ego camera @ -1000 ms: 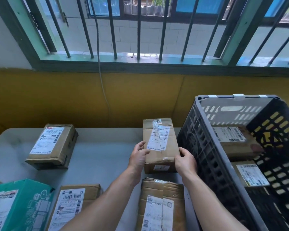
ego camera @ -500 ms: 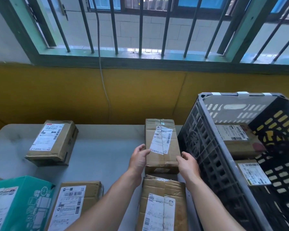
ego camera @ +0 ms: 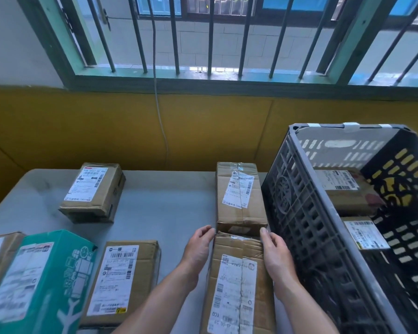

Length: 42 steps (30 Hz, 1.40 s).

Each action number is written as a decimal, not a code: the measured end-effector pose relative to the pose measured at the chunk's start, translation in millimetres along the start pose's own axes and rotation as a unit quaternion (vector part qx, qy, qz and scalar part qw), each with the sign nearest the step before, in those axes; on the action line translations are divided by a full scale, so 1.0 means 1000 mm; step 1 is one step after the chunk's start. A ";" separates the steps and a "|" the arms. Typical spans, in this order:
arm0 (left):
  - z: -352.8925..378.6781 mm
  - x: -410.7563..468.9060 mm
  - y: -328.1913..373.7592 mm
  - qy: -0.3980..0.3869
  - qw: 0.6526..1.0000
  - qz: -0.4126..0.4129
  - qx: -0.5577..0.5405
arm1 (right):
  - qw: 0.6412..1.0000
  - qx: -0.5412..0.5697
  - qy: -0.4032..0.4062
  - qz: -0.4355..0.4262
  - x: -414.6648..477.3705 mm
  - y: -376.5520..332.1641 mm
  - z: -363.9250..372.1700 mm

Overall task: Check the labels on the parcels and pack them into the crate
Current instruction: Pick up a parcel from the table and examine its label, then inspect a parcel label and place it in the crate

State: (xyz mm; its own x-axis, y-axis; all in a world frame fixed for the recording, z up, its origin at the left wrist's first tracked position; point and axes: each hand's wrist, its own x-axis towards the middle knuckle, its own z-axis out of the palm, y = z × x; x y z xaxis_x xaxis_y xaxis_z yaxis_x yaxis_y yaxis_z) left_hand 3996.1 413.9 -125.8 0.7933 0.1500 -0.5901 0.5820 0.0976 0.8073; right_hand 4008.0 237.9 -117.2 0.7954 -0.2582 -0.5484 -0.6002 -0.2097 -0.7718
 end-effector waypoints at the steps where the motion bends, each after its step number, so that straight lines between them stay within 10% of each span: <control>1: 0.002 -0.003 -0.001 -0.008 1.000 0.000 -0.001 | 1.000 0.003 -0.009 0.010 -0.001 0.003 0.001; 42: -0.021 -0.044 0.135 -0.037 0.966 0.240 -0.083 | 0.941 0.165 -0.202 -0.215 -0.033 -0.139 0.009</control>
State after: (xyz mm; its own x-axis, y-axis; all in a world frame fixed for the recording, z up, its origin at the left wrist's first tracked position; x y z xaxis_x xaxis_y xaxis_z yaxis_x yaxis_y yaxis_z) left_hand 4036.3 441.3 9.2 0.9789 0.1475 -0.1411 0.1117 0.1916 0.9751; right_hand 4065.6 283.5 5.2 0.9657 0.1776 -0.1892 -0.2104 0.1090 -0.9715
